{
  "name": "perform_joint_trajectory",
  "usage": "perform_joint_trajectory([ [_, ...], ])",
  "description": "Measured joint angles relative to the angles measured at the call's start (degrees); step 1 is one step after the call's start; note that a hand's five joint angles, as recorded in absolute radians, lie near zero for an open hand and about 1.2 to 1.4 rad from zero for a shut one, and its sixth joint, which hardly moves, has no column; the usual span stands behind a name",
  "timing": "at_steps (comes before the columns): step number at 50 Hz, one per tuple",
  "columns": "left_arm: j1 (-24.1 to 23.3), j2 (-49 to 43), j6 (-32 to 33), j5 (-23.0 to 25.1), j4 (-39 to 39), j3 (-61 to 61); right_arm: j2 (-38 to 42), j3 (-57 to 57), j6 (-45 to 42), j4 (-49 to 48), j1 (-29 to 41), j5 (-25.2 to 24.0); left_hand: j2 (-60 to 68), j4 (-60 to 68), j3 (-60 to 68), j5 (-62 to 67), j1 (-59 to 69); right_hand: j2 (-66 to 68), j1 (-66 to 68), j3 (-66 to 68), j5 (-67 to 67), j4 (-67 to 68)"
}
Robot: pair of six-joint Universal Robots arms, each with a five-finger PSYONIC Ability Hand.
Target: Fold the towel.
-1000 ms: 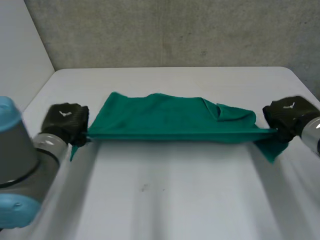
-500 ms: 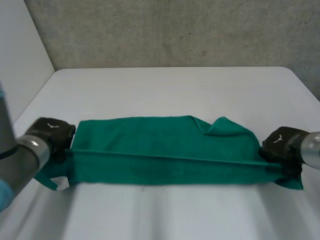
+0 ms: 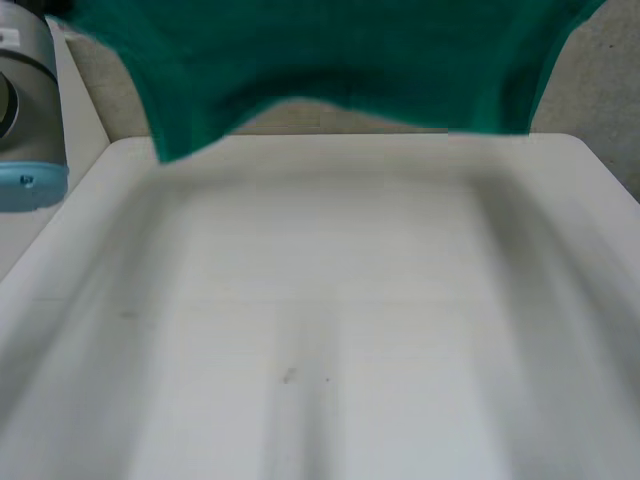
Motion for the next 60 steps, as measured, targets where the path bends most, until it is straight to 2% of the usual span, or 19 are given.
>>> perform_joint_trajectory([
  [10, 0.8, -1.5, -2.7, 2.8, -3.5, -10.1, 2.4, 10.4, -0.7, 2.7, 0.2, -2.6, 0.0, 0.0, 0.0, 0.0, 0.0, 0.0, 0.0, 0.0, 0.1, 0.0],
  [19, 0.1, -10.9, -3.6, 5.2, -2.9, -22.3, 13.9, 19.3, -0.9, 4.6, 0.1, -3.6, 0.0, 0.0, 0.0, 0.0, 0.0, 0.0, 0.0, 0.0, 0.5, 0.0],
  [25, 0.3, -12.0, -2.8, 4.9, -4.2, -28.7, 16.3, 23.3, -1.7, 9.2, -0.3, -3.8, 0.0, 0.0, 0.0, 0.0, 0.0, 0.0, 0.0, 0.0, 0.5, 0.0],
  [31, 1.9, -4.8, 2.2, 4.6, -12.3, -37.6, 9.7, 30.6, -10.1, 20.9, -0.7, -3.8, 0.0, 0.0, 0.0, 0.0, 0.0, 0.0, 0.0, 0.0, 0.5, 0.0],
  [33, 1.9, -4.8, 2.2, 4.6, -12.3, -37.6, 9.7, 30.6, -10.1, 20.9, -0.7, -3.8, 0.0, 0.0, 0.0, 0.0, 0.0, 0.0, 0.0, 0.0, 0.5, 0.0],
  [34, 2.7, -0.2, 6.3, 4.6, -19.0, -41.9, 5.4, 35.6, -17.1, 27.5, -1.3, -3.5, 0.0, 0.0, 0.0, 0.0, 0.0, 0.0, 0.0, 0.0, 0.5, 0.0],
  [38, 3.3, 6.1, 13.0, 4.9, -29.7, -46.8, -1.2, 43.1, -28.0, 35.2, -4.0, -3.2, 0.0, 0.0, 0.0, 0.0, 0.0, 0.0, 0.0, 0.0, 0.5, 0.0],
  [42, 3.2, 10.2, 16.9, 6.0, -34.8, -47.8, -4.5, 45.9, -32.1, 35.7, -6.0, -3.5, 0.0, 0.0, 0.0, 0.0, 0.0, 0.0, 0.0, 0.0, 0.5, 0.0],
  [45, 3.1, 10.5, 17.2, 6.3, -34.6, -47.4, -5.0, 45.8, -32.0, 34.2, -6.5, -3.6, 0.0, 0.0, 0.0, 0.0, 0.0, 0.0, 0.0, 0.0, 0.5, 0.0],
  [51, 1.7, 6.0, 15.2, 6.9, -27.3, -41.5, -0.1, 40.7, -25.0, 25.1, -5.0, -3.6, 0.0, 0.0, 0.0, 0.0, 0.0, 0.0, 0.0, 0.0, 0.5, 0.0],
  [52, 0.8, 2.1, 14.0, 6.7, -23.6, -37.6, 3.0, 38.0, -22.3, 22.8, -3.5, -3.4, 0.0, 0.0, 0.0, 0.0, 0.0, 0.0, 0.0, 0.0, 0.5, 0.0],
  [56, 0.0, -1.1, 13.3, 6.4, -21.2, -34.4, 5.4, 35.7, -20.5, 21.2, -2.3, -3.2, 0.0, 0.0, 0.0, 0.0, 0.0, 0.0, 0.0, 0.0, 0.6, 0.0],
  [57, -0.9, -6.3, 12.5, 5.8, -17.9, -29.0, 9.3, 31.9, -18.1, 18.9, -0.6, -2.4, 0.0, 0.0, 0.0, 0.0, 0.0, 0.0, 0.0, 0.0, 0.8, 0.0],
  [60, -1.4, -10.7, 12.3, 5.2, -15.6, -24.3, 12.7, 28.4, -16.7, 17.0, 0.5, -1.3, 0.0, 0.0, 0.0, 0.0, 0.0, 0.0, 0.0, 0.0, 0.8, 0.0],
])
